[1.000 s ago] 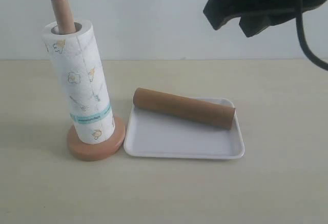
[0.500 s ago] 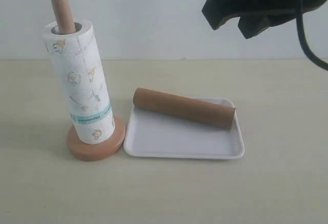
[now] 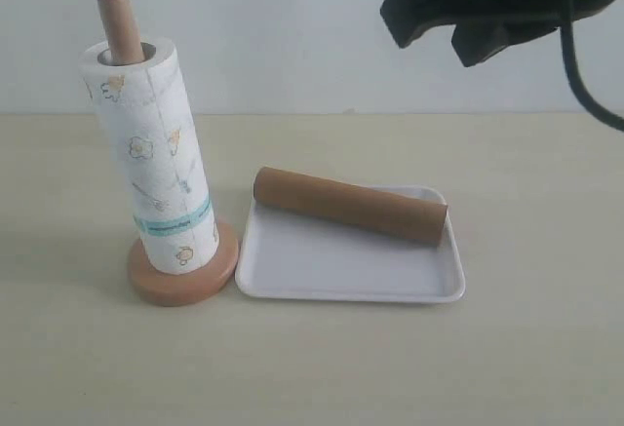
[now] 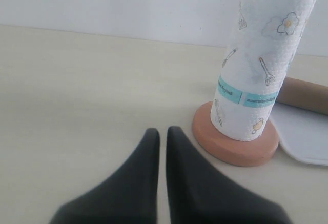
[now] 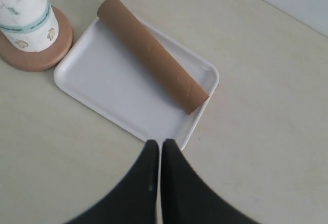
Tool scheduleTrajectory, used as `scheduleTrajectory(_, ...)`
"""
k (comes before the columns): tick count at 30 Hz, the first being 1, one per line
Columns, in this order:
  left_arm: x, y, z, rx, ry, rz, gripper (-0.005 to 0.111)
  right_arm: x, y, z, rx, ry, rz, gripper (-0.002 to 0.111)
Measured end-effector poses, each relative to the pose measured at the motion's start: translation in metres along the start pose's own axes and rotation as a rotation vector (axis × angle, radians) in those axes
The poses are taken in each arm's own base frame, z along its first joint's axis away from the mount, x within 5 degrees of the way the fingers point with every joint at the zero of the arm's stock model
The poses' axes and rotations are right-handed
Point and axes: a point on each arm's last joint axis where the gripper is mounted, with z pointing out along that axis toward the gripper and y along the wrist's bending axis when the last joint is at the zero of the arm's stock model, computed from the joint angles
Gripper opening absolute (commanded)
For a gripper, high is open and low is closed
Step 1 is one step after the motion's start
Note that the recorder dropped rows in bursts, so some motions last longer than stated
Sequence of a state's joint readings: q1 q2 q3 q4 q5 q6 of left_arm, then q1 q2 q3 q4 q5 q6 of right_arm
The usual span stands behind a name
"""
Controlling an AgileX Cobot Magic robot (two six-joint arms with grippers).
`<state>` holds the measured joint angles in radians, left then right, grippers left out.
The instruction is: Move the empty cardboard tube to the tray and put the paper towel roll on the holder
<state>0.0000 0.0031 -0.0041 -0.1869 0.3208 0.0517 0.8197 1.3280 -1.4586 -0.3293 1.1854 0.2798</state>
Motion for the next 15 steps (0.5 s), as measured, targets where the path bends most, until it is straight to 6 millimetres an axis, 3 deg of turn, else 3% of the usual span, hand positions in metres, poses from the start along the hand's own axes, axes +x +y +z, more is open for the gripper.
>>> scheduleTrajectory(6,0.0,0.0,0.0,0.0,0.0,0.0,0.004,0.022,0.012,0.042,-0.024,0.017,-0.053,0.001)
scheduleTrajectory(11,0.0,0.0,0.0,0.0,0.0,0.0,0.004,0.065,0.023,0.092,-0.037,0.033,-0.167,0.001)
scheduleTrajectory(12,0.0,0.0,0.0,0.0,0.0,0.0,0.004,0.082,0.028,0.11,-0.06,-0.022,-0.233,0.001)
scheduleTrajectory(15,0.0,0.0,0.0,0.0,0.0,0.0,0.004,0.115,0.039,0.134,-0.15,-0.131,-0.333,0.001)
